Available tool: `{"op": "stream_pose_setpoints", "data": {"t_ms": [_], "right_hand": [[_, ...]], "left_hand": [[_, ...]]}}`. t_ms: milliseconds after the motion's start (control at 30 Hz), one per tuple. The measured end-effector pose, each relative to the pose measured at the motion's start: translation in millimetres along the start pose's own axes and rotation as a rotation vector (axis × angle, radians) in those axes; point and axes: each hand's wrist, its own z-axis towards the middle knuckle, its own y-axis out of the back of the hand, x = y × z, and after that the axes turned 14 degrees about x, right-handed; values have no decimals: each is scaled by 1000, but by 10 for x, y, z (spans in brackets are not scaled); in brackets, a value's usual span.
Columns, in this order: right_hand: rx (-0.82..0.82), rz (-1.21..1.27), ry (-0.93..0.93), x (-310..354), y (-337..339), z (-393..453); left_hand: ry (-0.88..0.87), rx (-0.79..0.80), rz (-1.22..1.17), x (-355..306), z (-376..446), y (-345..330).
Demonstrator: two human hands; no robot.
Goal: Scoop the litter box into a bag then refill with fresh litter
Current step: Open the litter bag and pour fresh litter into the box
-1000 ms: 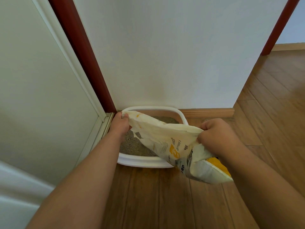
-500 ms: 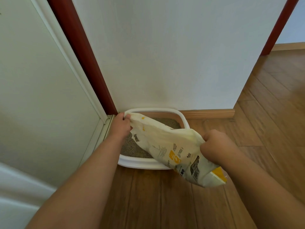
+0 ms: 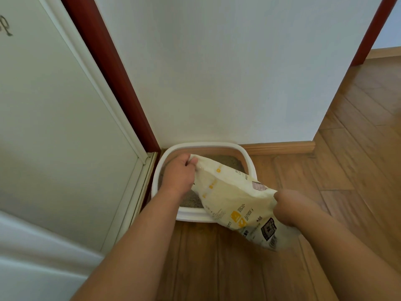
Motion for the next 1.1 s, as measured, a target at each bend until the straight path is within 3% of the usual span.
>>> {"op": "stream_pose_setpoints", "data": {"t_ms": [267, 433, 600, 767, 900, 1100], "right_hand": [[153, -170, -39, -111, -157, 267], [199, -144, -16, -124, -144, 288], [-35, 20, 24, -112, 174, 34], [-266, 294, 348, 194, 321, -267], [-303, 334, 497, 469, 227, -308], [-351, 339, 562, 632, 164, -196]], "left_hand": [[32, 11, 74, -24, -136, -199], [28, 5, 151, -109, -176, -241], [10, 15, 182, -199, -162, -284], [-21, 44, 300, -269, -224, -349], [-40, 62, 321, -264, -232, -349], [-66, 116, 356, -228, -220, -344]]}}
